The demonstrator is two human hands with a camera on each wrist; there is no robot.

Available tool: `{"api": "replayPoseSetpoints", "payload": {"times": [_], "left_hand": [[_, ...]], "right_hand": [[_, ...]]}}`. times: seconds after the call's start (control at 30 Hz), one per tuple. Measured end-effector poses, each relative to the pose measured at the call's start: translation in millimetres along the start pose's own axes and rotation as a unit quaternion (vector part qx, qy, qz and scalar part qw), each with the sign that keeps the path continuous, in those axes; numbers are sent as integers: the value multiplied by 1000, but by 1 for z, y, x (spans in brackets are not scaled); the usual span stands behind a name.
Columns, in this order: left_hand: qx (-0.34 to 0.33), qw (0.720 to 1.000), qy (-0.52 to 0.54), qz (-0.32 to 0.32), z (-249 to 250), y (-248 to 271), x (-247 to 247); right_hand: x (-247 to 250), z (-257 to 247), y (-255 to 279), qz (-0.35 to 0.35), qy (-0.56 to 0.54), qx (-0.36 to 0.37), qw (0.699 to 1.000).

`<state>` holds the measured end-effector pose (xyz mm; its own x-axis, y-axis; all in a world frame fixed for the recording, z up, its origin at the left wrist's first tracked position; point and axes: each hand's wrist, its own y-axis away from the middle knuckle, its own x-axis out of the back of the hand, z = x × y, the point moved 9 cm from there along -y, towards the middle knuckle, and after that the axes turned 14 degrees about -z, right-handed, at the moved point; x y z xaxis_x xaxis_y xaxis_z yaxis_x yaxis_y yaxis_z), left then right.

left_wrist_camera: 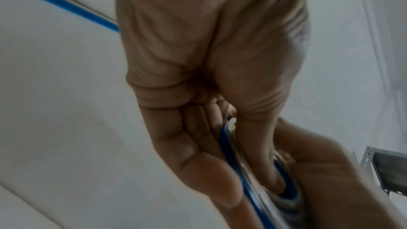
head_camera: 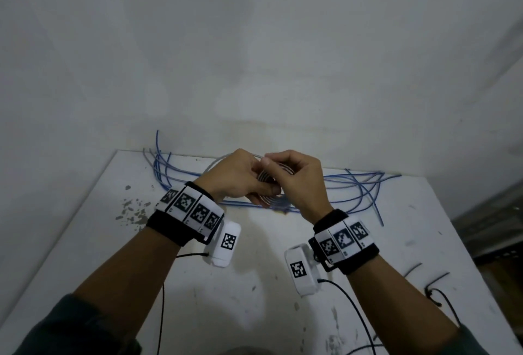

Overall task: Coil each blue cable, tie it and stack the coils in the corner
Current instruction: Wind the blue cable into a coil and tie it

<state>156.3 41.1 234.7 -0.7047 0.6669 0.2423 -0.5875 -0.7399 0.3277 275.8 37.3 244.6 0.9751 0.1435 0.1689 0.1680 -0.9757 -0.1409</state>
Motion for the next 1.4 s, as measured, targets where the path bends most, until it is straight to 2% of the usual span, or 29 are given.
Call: {"api": "replayPoseSetpoints", "payload": {"times": [0.1,0.17,0.23,0.37,0.5,0.63,0.77,0.87,0.97,1.0,1.03,1.07,1.1,1.13,1.17,1.2,1.23,1.27,1.3,1.4], "left_hand": [[7,1000,-2,-3,-5,-3,2],[6,1000,19,15,-12,-5,4],[-13,995,83,49,-16,-4,5],[-61,962,242,112,-26,3,-13],[-64,936,315,141,-31,5,-21],[-54,960,219,164,-25,7,-7],[-80,963,149,208,-17,9,7],[-101,969,110,199,-11,9,12],[-89,976,68,188,-9,8,13],[-97,974,32,202,-6,12,13],[-125,962,-23,243,2,20,18],[-179,928,-95,312,17,35,23],[-238,877,-173,379,33,53,25],[-269,833,-242,418,45,64,24],[-279,817,-280,420,50,64,26],[-265,840,-271,388,48,56,33],[-238,882,-215,345,41,45,42],[-212,925,-128,289,31,34,47],[-199,949,-46,240,23,25,46],[-189,961,85,181,13,16,30]], "right_hand": [[1,3,7,34,40,8,999],[7,8,10,80,4,-3,997],[15,14,12,125,-58,-17,990],[25,20,17,183,-153,-21,971],[17,25,19,194,-218,-40,956],[14,17,19,186,-200,-18,962],[8,9,19,175,-186,1,967],[9,9,21,179,-193,1,965],[11,7,23,178,-183,8,967],[13,7,23,181,-184,10,966],[15,6,23,183,-187,13,965],[18,4,22,184,-189,18,964],[21,1,21,184,-188,26,965],[23,-2,19,180,-182,35,966],[25,-7,18,174,-173,45,969],[26,-11,17,166,-162,53,971],[28,-16,16,161,-155,60,973],[30,-20,15,158,-151,67,974],[33,-23,15,158,-150,72,973],[41,-27,13,171,-150,81,970]]}}
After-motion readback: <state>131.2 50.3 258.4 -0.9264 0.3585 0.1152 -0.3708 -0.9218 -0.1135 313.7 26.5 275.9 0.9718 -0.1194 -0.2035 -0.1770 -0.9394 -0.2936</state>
